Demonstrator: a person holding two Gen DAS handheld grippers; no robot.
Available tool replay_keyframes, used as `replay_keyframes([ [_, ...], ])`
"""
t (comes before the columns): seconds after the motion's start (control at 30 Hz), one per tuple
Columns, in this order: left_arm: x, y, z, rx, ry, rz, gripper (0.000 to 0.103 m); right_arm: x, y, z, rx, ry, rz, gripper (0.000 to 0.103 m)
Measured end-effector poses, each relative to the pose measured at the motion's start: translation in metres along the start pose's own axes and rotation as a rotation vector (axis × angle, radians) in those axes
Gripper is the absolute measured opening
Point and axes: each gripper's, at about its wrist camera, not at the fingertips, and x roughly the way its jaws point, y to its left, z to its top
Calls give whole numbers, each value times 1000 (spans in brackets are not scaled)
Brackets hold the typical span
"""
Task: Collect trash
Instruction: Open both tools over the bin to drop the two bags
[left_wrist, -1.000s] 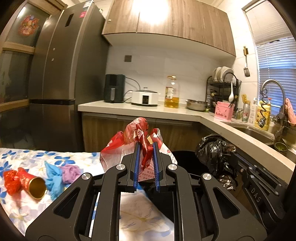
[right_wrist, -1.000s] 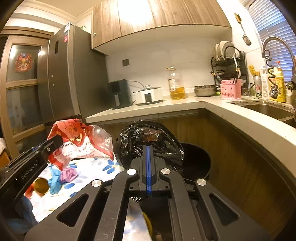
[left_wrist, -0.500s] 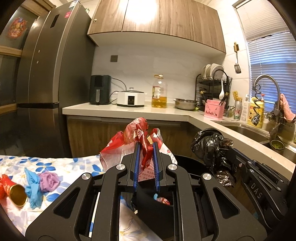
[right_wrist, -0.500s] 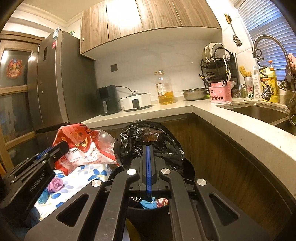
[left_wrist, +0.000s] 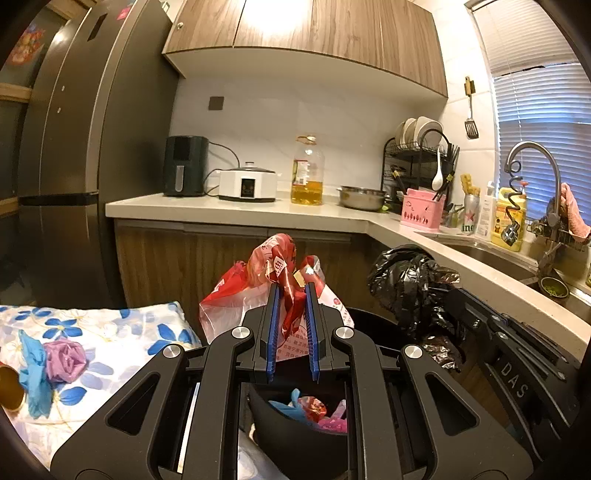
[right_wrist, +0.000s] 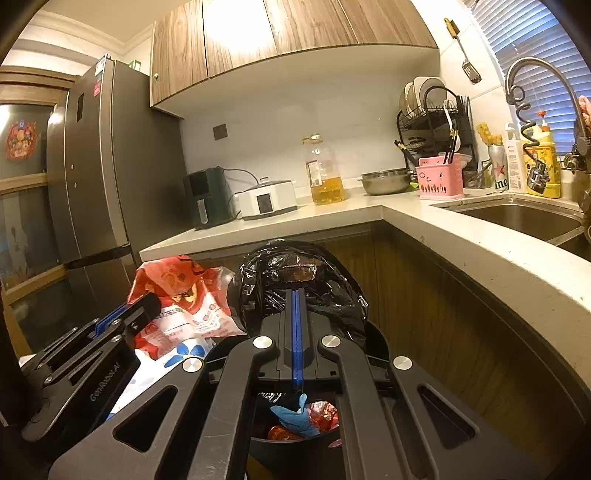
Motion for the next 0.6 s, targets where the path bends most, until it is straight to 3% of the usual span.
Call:
replay_keyframes([
  [0.47,28,-3,-12,26,57,-78,14,16,-1,-2,-7,13,19,0],
  [0.6,31,-6,-18,56,71,-90,25,20,-3,-3,-5,23,25,0],
])
